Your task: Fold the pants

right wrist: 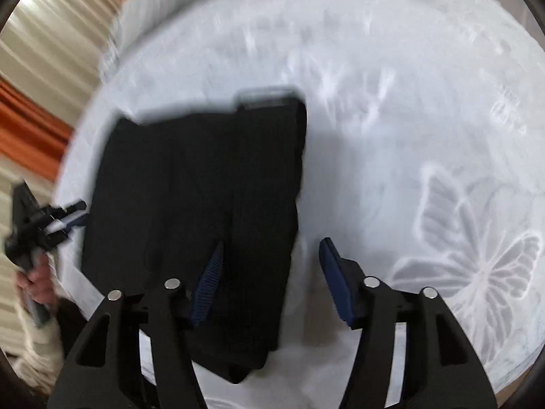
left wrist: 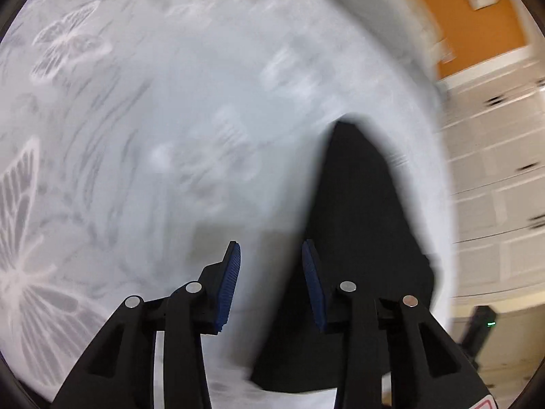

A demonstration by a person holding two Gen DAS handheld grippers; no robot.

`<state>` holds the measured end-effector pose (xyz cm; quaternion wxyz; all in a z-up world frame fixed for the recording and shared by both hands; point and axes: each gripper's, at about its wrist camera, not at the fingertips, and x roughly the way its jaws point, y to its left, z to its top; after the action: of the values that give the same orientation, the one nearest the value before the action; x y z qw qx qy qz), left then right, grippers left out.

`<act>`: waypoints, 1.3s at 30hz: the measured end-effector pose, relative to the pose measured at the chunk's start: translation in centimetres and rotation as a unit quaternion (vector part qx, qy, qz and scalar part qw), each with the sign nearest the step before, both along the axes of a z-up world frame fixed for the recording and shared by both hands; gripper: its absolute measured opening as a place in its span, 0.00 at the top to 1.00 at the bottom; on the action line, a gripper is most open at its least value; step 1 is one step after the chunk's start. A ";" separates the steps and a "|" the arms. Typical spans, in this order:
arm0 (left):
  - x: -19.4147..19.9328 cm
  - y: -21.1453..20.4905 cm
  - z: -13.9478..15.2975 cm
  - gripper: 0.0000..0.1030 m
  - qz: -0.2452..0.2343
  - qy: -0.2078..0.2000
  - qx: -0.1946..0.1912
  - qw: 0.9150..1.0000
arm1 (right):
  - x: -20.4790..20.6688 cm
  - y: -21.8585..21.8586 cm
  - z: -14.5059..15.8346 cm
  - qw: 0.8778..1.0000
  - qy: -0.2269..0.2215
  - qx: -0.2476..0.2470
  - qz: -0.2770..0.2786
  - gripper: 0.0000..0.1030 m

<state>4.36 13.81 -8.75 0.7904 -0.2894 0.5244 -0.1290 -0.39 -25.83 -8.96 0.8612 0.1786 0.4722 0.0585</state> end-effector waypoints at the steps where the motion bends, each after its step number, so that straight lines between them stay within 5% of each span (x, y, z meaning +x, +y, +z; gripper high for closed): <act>1: -0.3 -0.2 2.3 0.51 -0.002 -0.050 -0.004 0.999 | -0.5 0.2 1.7 0.999 -0.043 -0.008 -0.005 0.51; 2: -0.5 -0.7 3.9 0.37 -0.003 -0.088 0.001 0.996 | -0.4 0.7 3.2 0.997 -0.076 -0.005 0.003 0.61; 4: -0.7 -3.0 6.9 0.34 -0.022 -0.158 0.034 0.987 | 0.8 2.0 4.3 0.995 -0.097 0.011 0.021 0.79; 7: 0.6 -7.5 7.6 0.34 -0.062 -0.189 0.068 0.978 | 3.6 5.0 3.6 0.994 -0.086 0.003 0.070 0.82; 10: 5.4 -11.0 3.0 0.34 -0.089 -0.126 0.122 0.980 | 8.1 6.8 -1.5 0.993 -0.008 -0.091 0.070 0.86; 12: 8.4 -10.7 -2.1 0.32 -0.067 -0.054 0.178 0.980 | 9.3 4.6 -3.7 0.998 -0.005 -0.043 0.039 0.88; 13: 9.3 -9.4 -3.9 0.30 -0.052 -0.042 0.137 0.988 | 9.3 4.3 -3.4 0.999 -0.007 -0.028 0.024 0.91; 16: 8.8 -7.4 -1.3 0.36 -0.023 -0.032 0.083 0.996 | 6.9 3.1 0.0 0.998 -0.028 -0.061 -0.004 0.75; 19: 6.5 -5.1 2.1 0.30 -0.003 -0.083 0.049 0.995 | 1.7 1.0 1.3 0.999 -0.025 -0.047 0.009 0.37; 24: 2.5 -2.8 3.1 0.22 0.004 -0.090 0.074 0.993 | -4.9 -0.4 -0.3 1.000 -0.010 0.008 0.027 0.38; 28: 0.2 -4.7 3.6 0.22 -0.067 -0.096 0.047 0.992 | -10.0 -0.6 -2.9 0.997 0.010 0.074 0.023 0.42; 30: -1.5 -7.8 4.2 0.21 -0.123 -0.124 0.051 0.983 | -10.7 0.2 -3.9 0.994 0.021 0.106 0.030 0.44; 33: -4.4 -14.6 4.2 0.16 -0.244 -0.147 0.052 0.957 | -10.4 1.0 -4.3 0.995 0.029 0.091 0.037 0.47; 37: -7.4 -23.4 1.8 0.16 -0.381 -0.169 0.115 0.901 | -8.9 1.2 -5.4 0.993 0.046 0.106 0.029 0.51; 39: -7.4 -26.0 -0.1 0.16 -0.412 -0.168 0.158 0.881 | -8.4 0.8 -5.9 0.991 0.055 0.119 0.020 0.59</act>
<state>-3.08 -12.18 -8.85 0.7770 0.1076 0.4692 -0.4055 -8.75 -24.99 -14.88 0.8049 0.2735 0.5123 0.1216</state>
